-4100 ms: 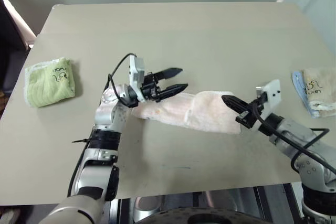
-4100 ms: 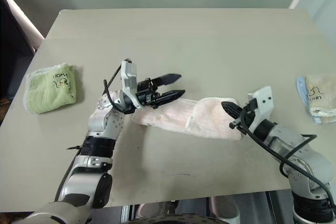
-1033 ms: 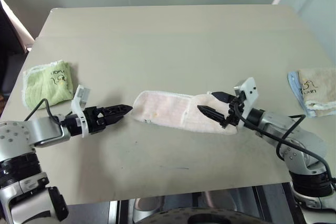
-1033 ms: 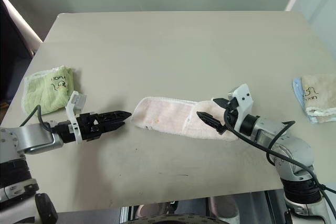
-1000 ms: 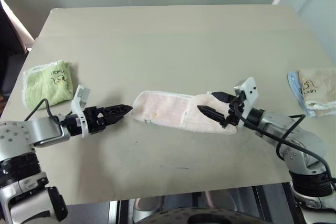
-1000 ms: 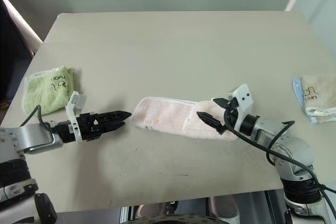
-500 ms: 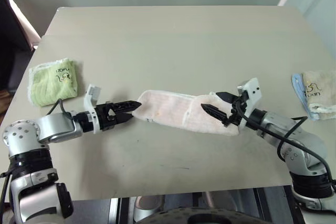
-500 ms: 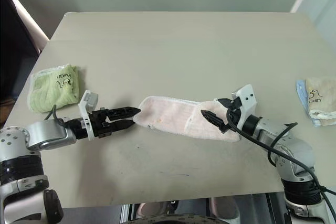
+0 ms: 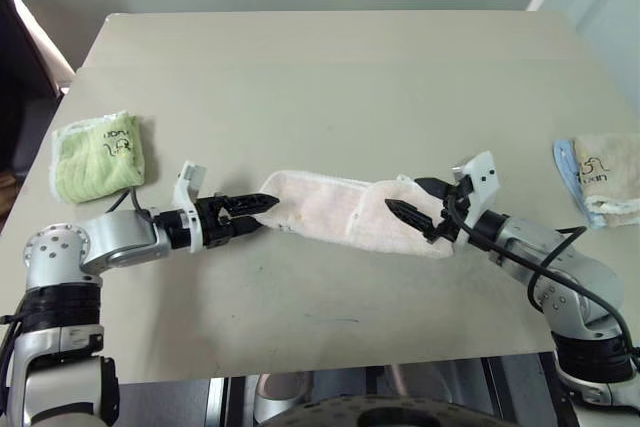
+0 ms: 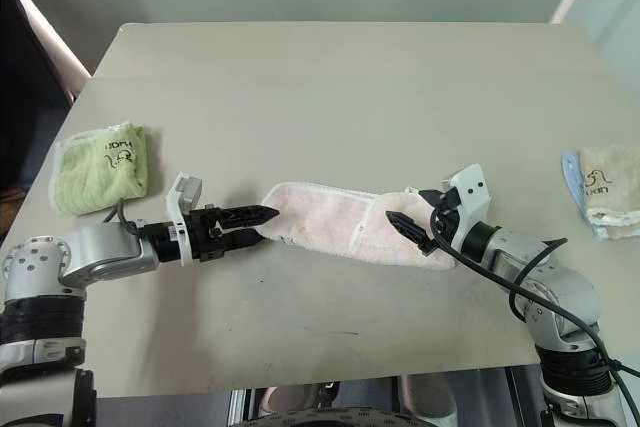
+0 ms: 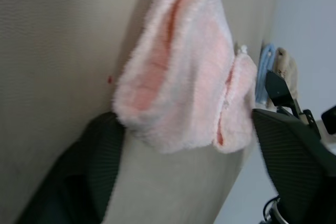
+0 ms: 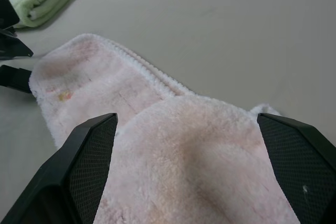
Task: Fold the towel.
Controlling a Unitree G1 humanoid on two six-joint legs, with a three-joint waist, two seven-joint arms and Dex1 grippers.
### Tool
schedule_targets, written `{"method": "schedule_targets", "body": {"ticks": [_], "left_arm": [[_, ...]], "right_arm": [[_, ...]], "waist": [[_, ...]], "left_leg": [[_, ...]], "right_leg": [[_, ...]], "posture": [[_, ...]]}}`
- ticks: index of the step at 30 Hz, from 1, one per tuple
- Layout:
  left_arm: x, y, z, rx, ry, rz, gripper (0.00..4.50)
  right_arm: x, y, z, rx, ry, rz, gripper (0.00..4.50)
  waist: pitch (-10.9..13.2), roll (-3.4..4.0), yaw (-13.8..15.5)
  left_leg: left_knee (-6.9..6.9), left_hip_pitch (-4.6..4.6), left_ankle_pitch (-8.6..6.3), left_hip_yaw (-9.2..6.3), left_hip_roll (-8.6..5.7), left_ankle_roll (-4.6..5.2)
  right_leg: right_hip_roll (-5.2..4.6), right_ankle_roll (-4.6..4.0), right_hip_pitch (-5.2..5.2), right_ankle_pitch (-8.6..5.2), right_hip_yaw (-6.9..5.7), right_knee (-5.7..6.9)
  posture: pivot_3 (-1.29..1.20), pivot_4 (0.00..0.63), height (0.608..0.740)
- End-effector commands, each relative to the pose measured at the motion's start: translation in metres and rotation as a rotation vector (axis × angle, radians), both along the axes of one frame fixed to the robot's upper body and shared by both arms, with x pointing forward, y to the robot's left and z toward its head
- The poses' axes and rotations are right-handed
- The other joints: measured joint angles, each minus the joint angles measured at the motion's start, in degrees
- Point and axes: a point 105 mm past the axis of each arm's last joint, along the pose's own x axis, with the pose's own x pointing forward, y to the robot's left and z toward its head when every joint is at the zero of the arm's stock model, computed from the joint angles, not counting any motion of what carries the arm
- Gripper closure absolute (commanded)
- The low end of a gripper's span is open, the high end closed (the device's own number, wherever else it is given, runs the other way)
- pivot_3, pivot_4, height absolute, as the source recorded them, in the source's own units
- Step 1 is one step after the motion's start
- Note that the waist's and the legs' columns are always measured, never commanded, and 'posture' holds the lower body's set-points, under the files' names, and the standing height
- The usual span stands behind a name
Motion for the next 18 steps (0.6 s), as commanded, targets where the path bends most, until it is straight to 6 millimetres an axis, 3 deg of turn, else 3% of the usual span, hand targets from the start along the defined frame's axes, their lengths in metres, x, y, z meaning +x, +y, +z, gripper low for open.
{"method": "schedule_targets", "body": {"ticks": [1,9,14,18], "left_arm": [[0.003,0.000,0.006,-0.003,-0.028,0.014,1.58],[0.002,-0.004,0.008,-0.006,-0.055,0.015,4.34],[0.002,-0.013,0.018,-0.047,-0.113,-0.009,4.43],[0.005,-0.028,0.043,-0.133,-0.229,-0.062,4.43]], "right_arm": [[0.002,-0.003,0.008,0.004,-0.045,-0.015,0.00],[0.001,-0.004,0.006,0.001,-0.049,-0.016,0.00],[-0.004,-0.008,0.009,-0.002,-0.058,-0.010,0.00],[-0.008,-0.013,0.011,-0.004,-0.064,-0.018,0.00]], "waist": [[0.02,-0.03,-0.15],[0.03,-0.05,-0.29],[0.06,-0.09,-0.29],[0.08,-0.14,-0.28]], "left_leg": [[-0.01,0.00,0.00,0.00,0.02,-0.01],[-0.19,-0.01,-0.01,0.02,0.06,-0.11],[-0.25,-0.01,-0.04,0.01,0.06,-0.14],[-0.26,-0.01,-0.05,0.00,0.06,-0.15]], "right_leg": [[0.02,-0.01,-0.01,0.01,0.00,0.00],[0.05,-0.08,-0.10,-0.09,-0.01,-0.03],[0.05,-0.09,-0.10,-0.17,-0.01,-0.04],[0.05,-0.10,-0.10,-0.18,-0.02,-0.04]], "posture": [[0.00,0.150,0.740],[0.00,0.150,0.740],[0.00,0.150,0.740],[0.00,0.150,0.740]]}}
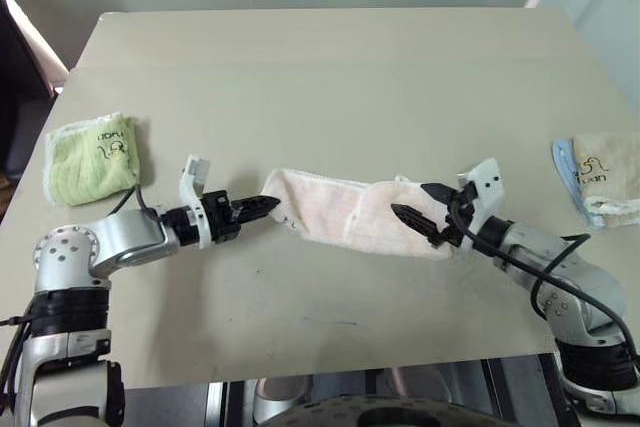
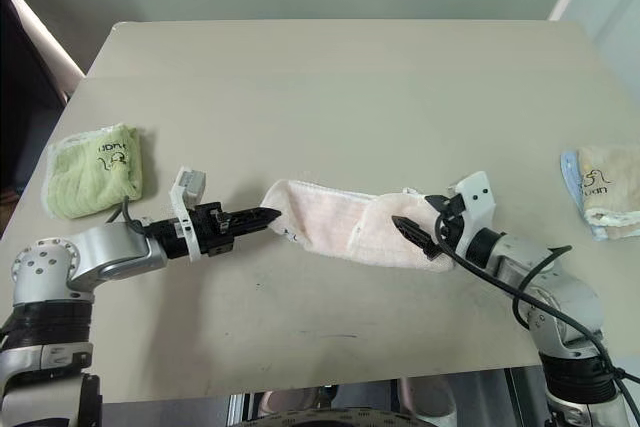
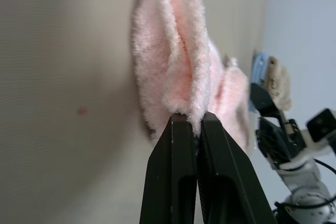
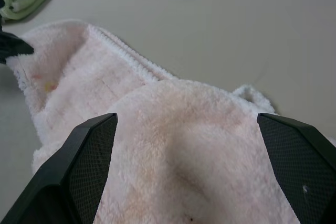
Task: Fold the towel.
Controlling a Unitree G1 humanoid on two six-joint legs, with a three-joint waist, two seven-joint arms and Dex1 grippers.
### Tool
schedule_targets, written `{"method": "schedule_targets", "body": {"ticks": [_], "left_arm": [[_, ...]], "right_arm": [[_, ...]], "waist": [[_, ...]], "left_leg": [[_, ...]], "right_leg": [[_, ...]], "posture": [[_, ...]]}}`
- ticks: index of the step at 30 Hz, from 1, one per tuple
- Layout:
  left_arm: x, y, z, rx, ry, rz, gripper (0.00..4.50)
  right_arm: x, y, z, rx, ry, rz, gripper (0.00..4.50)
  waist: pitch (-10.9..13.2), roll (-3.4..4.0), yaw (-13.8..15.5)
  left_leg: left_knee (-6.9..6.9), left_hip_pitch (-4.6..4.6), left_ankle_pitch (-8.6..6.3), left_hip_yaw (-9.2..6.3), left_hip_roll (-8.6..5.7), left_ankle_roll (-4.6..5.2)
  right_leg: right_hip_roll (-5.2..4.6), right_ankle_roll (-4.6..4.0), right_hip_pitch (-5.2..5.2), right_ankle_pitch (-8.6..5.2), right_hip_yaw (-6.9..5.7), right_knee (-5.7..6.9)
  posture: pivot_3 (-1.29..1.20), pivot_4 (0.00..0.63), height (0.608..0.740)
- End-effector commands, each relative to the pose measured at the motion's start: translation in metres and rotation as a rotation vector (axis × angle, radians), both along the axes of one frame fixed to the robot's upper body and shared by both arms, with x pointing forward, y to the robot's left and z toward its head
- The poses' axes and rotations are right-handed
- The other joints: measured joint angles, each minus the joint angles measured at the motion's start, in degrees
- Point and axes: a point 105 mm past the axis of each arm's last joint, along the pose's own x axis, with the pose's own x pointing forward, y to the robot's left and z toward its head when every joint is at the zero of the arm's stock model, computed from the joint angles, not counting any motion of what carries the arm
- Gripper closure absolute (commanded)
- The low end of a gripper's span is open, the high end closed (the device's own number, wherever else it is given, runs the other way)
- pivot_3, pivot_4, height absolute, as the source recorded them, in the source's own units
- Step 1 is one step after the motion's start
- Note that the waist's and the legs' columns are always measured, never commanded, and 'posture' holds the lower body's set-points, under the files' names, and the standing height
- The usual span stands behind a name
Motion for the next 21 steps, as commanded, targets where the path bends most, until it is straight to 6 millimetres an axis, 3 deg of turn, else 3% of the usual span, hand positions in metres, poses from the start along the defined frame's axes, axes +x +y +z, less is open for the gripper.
{"method": "schedule_targets", "body": {"ticks": [1,7,12,17,21], "left_arm": [[0.003,-0.014,0.032,-0.076,-0.139,-0.052,4.43],[0.006,-0.050,0.058,-0.162,-0.243,-0.180,4.43],[0.003,-0.088,0.065,-0.220,-0.261,-0.301,4.43],[-0.003,-0.116,0.065,-0.266,-0.238,-0.415,4.43],[-0.012,-0.133,0.050,-0.220,-0.175,-0.528,4.43]], "right_arm": [[-0.005,-0.004,0.018,0.009,-0.072,0.011,0.00],[-0.013,-0.015,0.033,0.021,-0.116,-0.007,0.00],[-0.018,-0.029,0.038,0.005,-0.124,-0.060,0.00],[-0.024,-0.042,0.043,-0.010,-0.133,-0.110,0.00],[-0.027,-0.056,0.049,-0.031,-0.147,-0.167,0.00]], "waist": [[0.04,-0.06,0.02],[0.08,-0.12,0.03],[0.09,-0.16,-0.04],[0.11,-0.19,-0.03],[0.12,-0.20,-0.03]], "left_leg": [[0.00,0.00,0.00,0.00,0.00,0.00],[0.01,0.01,0.03,0.00,0.01,0.00],[0.08,0.02,0.07,0.05,-0.01,0.07],[0.16,0.02,0.15,0.12,0.01,0.15],[0.19,0.09,0.16,0.13,0.01,0.20]], "right_leg": [[0.00,0.00,0.00,0.00,0.00,0.00],[0.00,-0.01,0.02,0.01,-0.01,0.02],[-0.04,0.09,0.11,-0.01,0.00,-0.03],[-0.05,0.47,0.14,0.08,0.00,-0.01],[-0.05,0.62,0.24,0.10,0.02,-0.04]], "posture": [[0.00,0.150,0.740],[0.00,0.150,0.740],[0.00,0.150,0.740],[0.00,0.150,0.740],[0.00,0.150,0.740]]}}
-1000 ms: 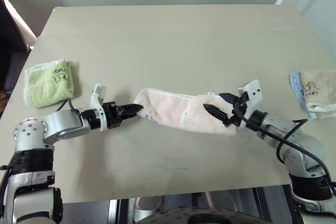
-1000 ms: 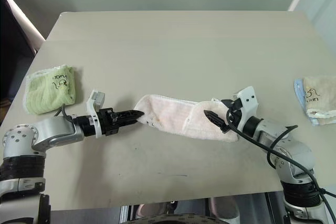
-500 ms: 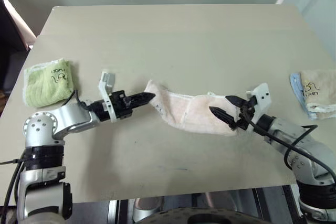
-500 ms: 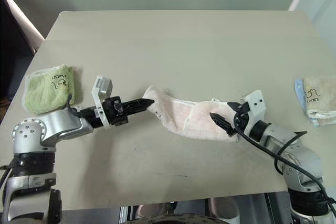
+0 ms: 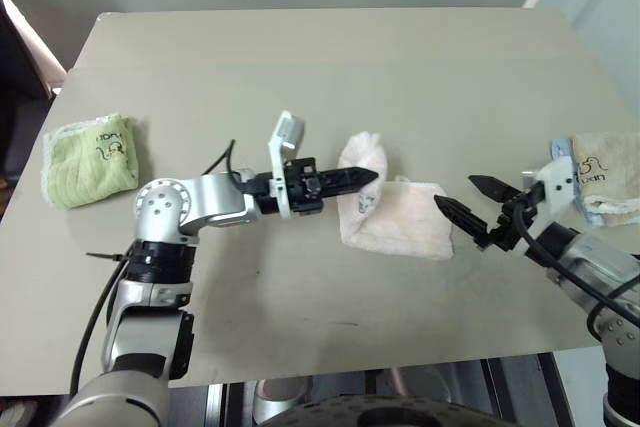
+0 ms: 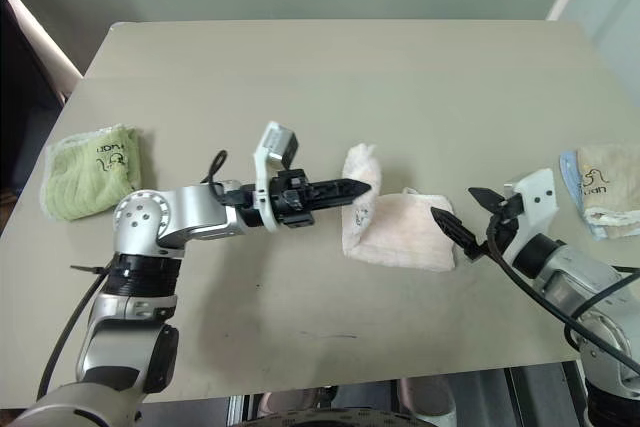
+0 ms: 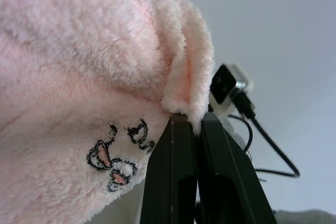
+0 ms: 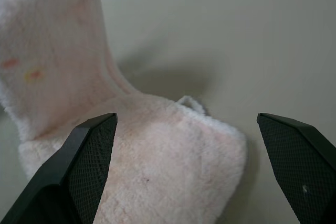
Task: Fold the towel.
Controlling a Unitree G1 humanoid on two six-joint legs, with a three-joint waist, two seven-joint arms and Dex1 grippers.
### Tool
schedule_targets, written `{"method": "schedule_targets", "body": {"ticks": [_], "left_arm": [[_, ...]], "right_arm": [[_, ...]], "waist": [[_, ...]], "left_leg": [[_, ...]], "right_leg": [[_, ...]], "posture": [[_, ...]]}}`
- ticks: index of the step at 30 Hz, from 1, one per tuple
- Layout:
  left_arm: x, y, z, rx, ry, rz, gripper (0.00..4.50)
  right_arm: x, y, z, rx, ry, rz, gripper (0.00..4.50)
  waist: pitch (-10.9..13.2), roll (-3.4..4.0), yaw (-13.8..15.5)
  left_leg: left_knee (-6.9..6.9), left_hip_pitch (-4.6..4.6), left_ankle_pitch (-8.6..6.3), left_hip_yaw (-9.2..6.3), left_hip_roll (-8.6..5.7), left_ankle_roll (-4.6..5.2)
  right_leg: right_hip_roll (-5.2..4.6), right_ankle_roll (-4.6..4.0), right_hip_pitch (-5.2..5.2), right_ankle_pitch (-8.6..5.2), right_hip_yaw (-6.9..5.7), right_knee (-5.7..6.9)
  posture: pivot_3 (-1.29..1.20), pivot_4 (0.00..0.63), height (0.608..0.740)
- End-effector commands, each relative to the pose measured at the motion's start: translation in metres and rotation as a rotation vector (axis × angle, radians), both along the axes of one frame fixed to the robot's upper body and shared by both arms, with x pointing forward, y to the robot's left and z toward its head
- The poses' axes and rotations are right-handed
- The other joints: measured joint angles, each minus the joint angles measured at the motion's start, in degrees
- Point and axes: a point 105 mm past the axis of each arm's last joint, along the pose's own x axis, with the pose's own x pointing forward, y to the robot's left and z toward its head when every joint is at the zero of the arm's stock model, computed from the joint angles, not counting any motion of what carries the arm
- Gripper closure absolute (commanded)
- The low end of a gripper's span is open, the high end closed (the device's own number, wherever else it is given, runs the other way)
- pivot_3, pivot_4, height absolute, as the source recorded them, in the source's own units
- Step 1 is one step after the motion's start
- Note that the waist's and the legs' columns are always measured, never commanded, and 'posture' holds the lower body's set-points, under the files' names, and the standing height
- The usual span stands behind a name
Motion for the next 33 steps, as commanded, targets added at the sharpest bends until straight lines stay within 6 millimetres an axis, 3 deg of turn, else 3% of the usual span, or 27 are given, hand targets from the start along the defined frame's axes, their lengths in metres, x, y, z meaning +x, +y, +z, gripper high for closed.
{"method": "schedule_targets", "body": {"ticks": [1,4,10,17,25,28,33], "left_arm": [[-0.008,-0.014,-0.005,0.028,0.006,-0.102,4.43],[-0.014,-0.019,-0.010,0.061,-0.005,-0.187,4.43],[-0.007,-0.040,-0.030,0.127,-0.020,-0.230,4.43],[-0.007,-0.062,-0.048,0.173,-0.099,-0.270,4.43],[-0.006,-0.078,-0.048,0.159,-0.140,-0.313,4.43],[-0.007,-0.081,-0.050,0.165,-0.161,-0.328,3.80],[-0.012,-0.079,-0.029,0.061,-0.186,-0.386,2.05]], "right_arm": [[-0.006,-0.014,0.017,-0.032,-0.062,-0.054,0.00],[-0.009,-0.027,0.020,-0.067,-0.066,-0.097,0.00],[-0.013,-0.049,0.027,-0.111,-0.071,-0.159,0.00],[-0.014,-0.043,0.024,-0.106,-0.071,-0.158,0.00],[-0.014,-0.043,0.024,-0.109,-0.071,-0.167,0.00],[-0.013,-0.043,0.024,-0.113,-0.073,-0.169,0.00],[-0.012,-0.043,0.024,-0.124,-0.078,-0.171,0.00]], "waist": [[0.00,0.00,0.01],[0.01,-0.02,0.03],[0.03,-0.04,0.10],[0.08,-0.11,0.08],[0.10,-0.15,0.13],[0.10,-0.15,0.15],[0.11,-0.16,0.23]], "left_leg": [[0.01,0.00,0.00,0.00,0.00,0.01],[0.07,0.00,-0.02,0.00,-0.01,0.07],[0.14,0.01,-0.04,0.00,-0.05,0.20],[0.18,0.02,-0.04,-0.01,-0.07,0.28],[0.18,0.01,-0.08,0.00,-0.07,0.39],[0.18,0.01,-0.09,0.00,-0.07,0.41],[0.19,0.00,-0.11,0.00,-0.07,0.43]], "right_leg": [[-0.01,0.01,0.01,-0.01,0.01,0.00],[-0.03,0.03,0.06,-0.06,0.01,0.00],[-0.07,0.08,0.23,-0.40,0.06,-0.04],[-0.08,0.61,0.25,-0.52,0.09,-0.02],[-0.13,0.97,0.28,-0.45,0.12,-0.03],[-0.14,1.04,0.28,-0.48,0.13,-0.03],[-0.16,1.14,0.29,-0.53,0.13,-0.02]], "posture": [[0.00,0.150,0.740],[0.00,0.150,0.740],[0.00,0.150,0.740],[0.00,0.150,0.740],[0.00,0.150,0.740],[0.00,0.150,0.740],[0.00,0.150,0.740]]}}
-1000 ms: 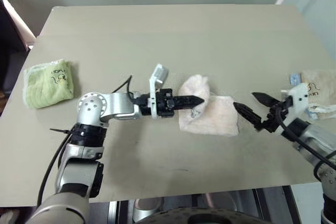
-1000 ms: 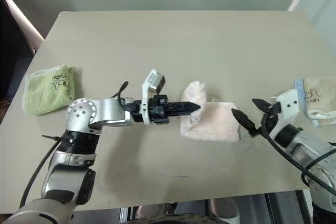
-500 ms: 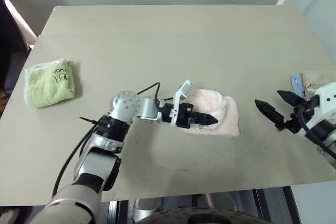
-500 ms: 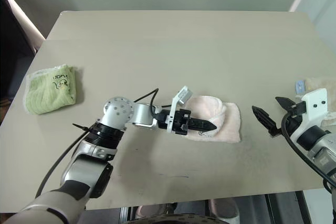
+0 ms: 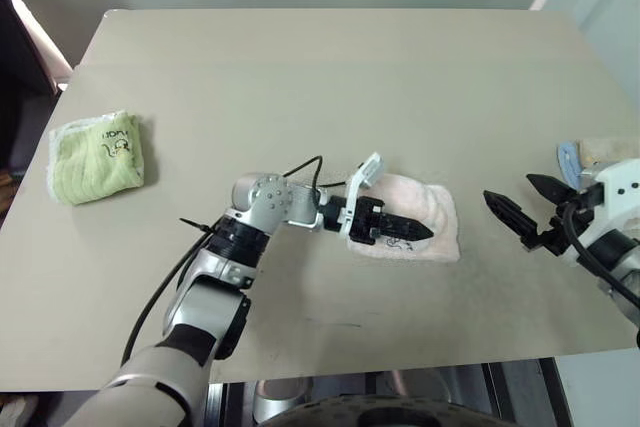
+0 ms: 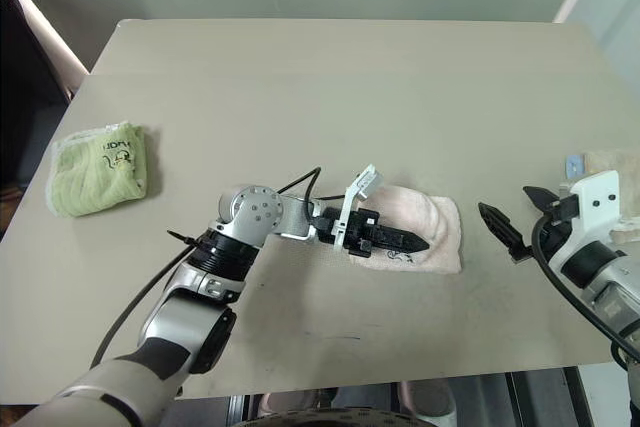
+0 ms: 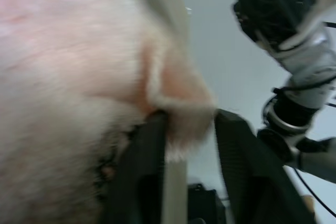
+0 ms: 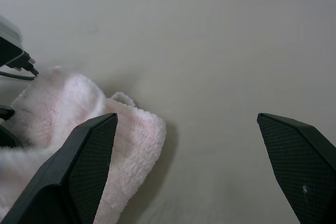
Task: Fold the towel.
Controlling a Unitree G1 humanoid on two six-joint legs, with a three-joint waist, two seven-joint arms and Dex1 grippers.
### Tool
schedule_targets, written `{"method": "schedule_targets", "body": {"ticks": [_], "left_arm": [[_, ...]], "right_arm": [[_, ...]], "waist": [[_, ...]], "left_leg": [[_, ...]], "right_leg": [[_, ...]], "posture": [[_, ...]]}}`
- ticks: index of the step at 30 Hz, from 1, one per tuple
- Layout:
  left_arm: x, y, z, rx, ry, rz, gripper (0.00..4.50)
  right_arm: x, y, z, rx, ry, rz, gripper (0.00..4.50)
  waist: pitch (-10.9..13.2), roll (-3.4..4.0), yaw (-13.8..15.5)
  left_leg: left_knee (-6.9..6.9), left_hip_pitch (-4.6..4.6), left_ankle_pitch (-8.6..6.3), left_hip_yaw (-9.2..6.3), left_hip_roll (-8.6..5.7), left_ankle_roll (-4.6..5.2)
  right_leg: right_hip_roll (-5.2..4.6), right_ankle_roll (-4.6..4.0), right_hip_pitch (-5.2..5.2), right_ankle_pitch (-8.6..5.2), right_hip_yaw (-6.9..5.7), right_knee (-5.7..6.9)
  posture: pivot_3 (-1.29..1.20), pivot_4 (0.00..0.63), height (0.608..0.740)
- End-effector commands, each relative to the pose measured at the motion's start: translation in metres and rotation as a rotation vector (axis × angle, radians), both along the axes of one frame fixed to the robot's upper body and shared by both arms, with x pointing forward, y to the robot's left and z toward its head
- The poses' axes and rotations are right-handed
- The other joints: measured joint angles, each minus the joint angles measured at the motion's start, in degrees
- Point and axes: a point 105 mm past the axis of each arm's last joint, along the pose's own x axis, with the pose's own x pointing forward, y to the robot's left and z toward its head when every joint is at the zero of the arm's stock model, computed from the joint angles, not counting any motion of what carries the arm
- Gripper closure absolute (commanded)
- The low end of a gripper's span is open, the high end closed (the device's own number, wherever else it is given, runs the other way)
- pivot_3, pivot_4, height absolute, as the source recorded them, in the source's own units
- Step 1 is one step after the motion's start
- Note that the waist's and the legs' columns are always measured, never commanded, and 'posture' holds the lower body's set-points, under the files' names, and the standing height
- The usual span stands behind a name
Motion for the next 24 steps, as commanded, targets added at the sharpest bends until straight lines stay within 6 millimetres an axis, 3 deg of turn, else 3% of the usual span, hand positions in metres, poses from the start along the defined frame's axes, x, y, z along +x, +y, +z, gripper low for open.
{"method": "schedule_targets", "body": {"ticks": [1,6,8,10,14,17,21,22,24], "left_arm": [[-0.003,-0.001,0.026,-0.098,-0.050,-0.050,1.71],[0.005,0.009,0.040,-0.184,-0.177,0.011,0.04],[0.013,0.019,0.053,-0.247,-0.231,0.066,0.04],[0.025,0.027,0.058,-0.260,-0.355,0.156,0.00],[0.041,0.041,0.057,-0.230,-0.477,0.279,0.00],[0.053,0.057,0.046,-0.132,-0.612,0.356,0.59],[0.057,0.066,0.039,-0.089,-0.675,0.370,2.02],[0.059,0.071,0.032,-0.049,-0.734,0.373,2.41],[0.059,0.074,0.027,-0.023,-0.825,0.364,3.14]], "right_arm": [[0.000,0.002,0.011,-0.035,-0.052,0.005,0.00],[0.003,0.002,0.018,-0.009,-0.092,0.005,0.00],[0.004,0.011,0.019,0.010,-0.102,0.040,0.00],[0.002,0.023,0.021,0.030,-0.118,0.090,0.37],[0.000,0.043,0.022,0.062,-0.129,0.163,1.64],[0.006,0.059,0.022,0.094,-0.135,0.199,2.71],[0.010,0.073,0.022,0.119,-0.145,0.240,4.21],[0.013,0.086,0.021,0.139,-0.142,0.283,4.50],[0.015,0.106,0.017,0.162,-0.131,0.349,4.50]], "waist": [[0.00,0.00,0.04],[0.00,0.00,0.04],[0.00,0.00,0.02],[0.00,0.00,0.01],[-0.01,0.01,-0.06],[-0.01,0.01,-0.19],[-0.01,0.01,0.00],[-0.01,0.01,-0.05],[-0.01,0.01,-0.38]], "left_leg": [[0.00,0.00,0.00,0.00,0.00,0.00],[0.01,0.01,-0.02,0.02,0.00,0.04],[0.02,0.02,-0.02,0.02,0.01,0.05],[0.01,0.03,-0.02,0.01,0.03,0.06],[0.02,0.04,-0.03,0.01,0.03,0.10],[0.09,0.04,-0.09,0.02,0.03,0.19],[0.10,0.01,-0.16,0.00,0.04,0.31],[0.09,0.00,-0.17,0.00,0.03,0.34],[0.10,0.02,-0.35,0.01,0.05,0.66]], "right_leg": [[0.00,0.01,0.00,0.00,0.00,0.00],[-0.01,0.05,0.01,0.01,0.02,0.00],[-0.01,0.06,0.01,0.01,0.02,0.00],[0.01,0.06,0.01,0.01,0.02,0.01],[0.02,0.07,0.01,0.01,0.02,0.02],[0.01,0.07,0.02,0.02,0.03,0.00],[-0.02,-0.22,0.02,0.21,0.02,0.02],[-0.04,-0.32,0.03,0.27,0.02,0.01],[-0.04,-0.45,-0.01,0.34,0.03,-0.01]], "posture": [[0.00,0.150,0.740],[0.00,0.150,0.740],[0.00,0.150,0.740],[0.00,0.150,0.740],[0.00,0.150,0.740],[0.00,0.150,0.740],[0.00,0.150,0.740],[0.00,0.150,0.740],[0.00,0.150,0.740]]}}
